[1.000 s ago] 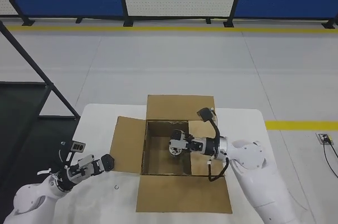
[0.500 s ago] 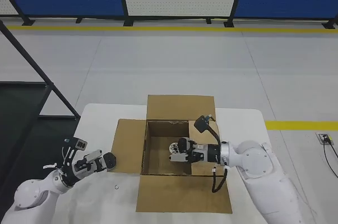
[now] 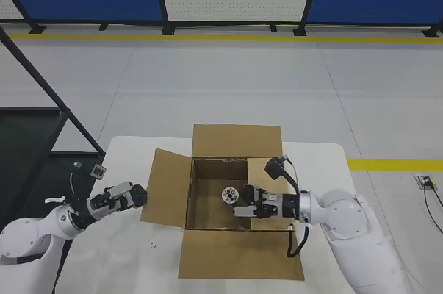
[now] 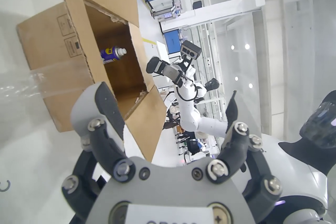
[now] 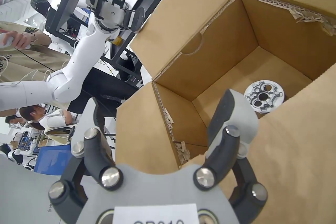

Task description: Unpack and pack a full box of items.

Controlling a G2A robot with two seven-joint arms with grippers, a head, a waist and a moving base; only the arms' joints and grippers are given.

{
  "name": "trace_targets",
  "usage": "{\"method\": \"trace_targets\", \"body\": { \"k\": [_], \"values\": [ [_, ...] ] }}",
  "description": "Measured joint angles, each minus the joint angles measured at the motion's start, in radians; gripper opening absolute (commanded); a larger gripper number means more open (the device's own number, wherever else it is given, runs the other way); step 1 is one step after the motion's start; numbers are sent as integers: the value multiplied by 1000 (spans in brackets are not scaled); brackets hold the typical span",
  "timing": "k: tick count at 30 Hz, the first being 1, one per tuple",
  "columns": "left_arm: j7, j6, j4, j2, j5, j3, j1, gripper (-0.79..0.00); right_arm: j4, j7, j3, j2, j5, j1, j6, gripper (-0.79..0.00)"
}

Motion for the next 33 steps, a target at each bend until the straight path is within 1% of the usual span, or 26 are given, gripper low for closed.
{"method": "trace_targets", "body": {
  "k": [6,10,14,17,20,23,27,30,33],
  "values": [
    [4,52,-139,11,32,-31,1,0,12,-3,11,13,22,-12,-28,0],
    [3,105,-222,18,35,-42,-21,0,17,-12,30,23,45,-27,-57,0],
    [-1,175,-291,23,46,-23,-82,0,13,-31,65,35,80,-58,-104,0],
    [10,232,-308,22,79,38,-151,0,9,-50,104,46,114,-92,-149,0],
    [34,271,-281,12,99,141,-231,0,5,-70,152,59,155,-137,-194,0],
    [68,281,-221,-4,120,262,-311,0,1,-86,205,72,196,-186,-233,0],
    [110,267,-115,-39,91,427,-411,0,-9,-91,270,90,247,-252,-269,0],
    [135,247,-36,-68,67,530,-487,0,-18,-96,300,101,273,-285,-277,0],
    [145,221,42,-99,23,615,-553,0,-28,-103,312,111,289,-308,-283,0]
  ]
}}
